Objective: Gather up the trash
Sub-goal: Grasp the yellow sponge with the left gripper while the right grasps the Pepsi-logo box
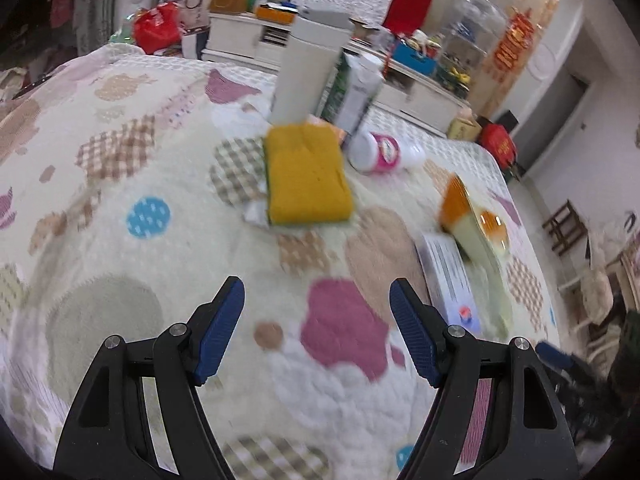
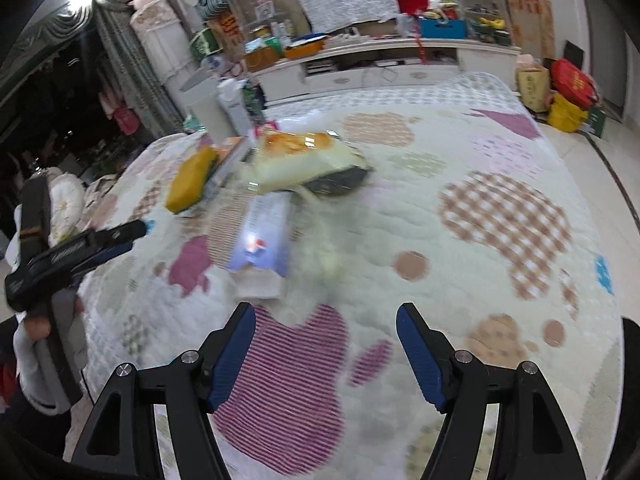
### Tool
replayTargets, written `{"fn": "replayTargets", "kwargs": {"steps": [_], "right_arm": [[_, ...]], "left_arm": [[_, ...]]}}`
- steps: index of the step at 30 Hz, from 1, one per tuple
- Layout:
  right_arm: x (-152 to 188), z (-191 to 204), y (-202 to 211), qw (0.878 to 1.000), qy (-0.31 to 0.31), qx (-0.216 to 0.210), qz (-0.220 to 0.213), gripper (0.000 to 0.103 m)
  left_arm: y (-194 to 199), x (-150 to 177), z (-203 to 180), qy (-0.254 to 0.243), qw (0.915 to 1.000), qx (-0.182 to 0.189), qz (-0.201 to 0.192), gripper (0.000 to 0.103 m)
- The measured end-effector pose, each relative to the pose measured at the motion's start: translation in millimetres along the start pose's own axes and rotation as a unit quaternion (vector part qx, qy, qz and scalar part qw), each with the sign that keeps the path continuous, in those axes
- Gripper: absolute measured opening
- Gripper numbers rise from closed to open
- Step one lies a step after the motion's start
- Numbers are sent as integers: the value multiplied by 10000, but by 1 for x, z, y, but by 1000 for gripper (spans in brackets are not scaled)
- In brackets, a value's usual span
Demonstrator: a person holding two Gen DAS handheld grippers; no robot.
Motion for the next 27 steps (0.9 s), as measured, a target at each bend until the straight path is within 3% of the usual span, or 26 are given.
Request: {"fn": "replayTargets", "kwargs": {"steps": [8,16,20,21,22,23,24,27], "right_arm": [[-33,45,-31,9989,437,-146,69,70],[-59,61,-79,9975,605,293,207,70],[-66,58,-101,9973,553,299,373,70],[-66,58,-103,9972,556,302,392,68],[-66,56,-106,9972,563,321,382,60],[-66,56,-105,9971,598,365,311,52],[-66,54,-104,9969,613,396,292,50],[-62,52,-96,9978,557,167,318,50]], "left_arm": [[-27,-52,12,207,9997,-102,-10,75],[-61,-79,11,380,9991,-179,112,75],[-75,-84,12,341,9988,-316,120,74],[-77,-84,12,351,9988,-294,145,74],[-79,-83,13,363,9988,-269,172,74],[-79,-82,14,362,9988,-266,173,71],[-78,-80,14,339,9990,-260,142,61],[-69,-74,12,120,9995,-291,101,47]]}}
Point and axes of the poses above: each gripper's, at about its wrist camera, not at the fingertips, and y roughly against the way its jaws point, z to its left, x to its underside, the point moved 2 cm from there along -y, roughly the way its jaws point, and after that the axes turned 7 degrees about z, right-handed, at the moved point
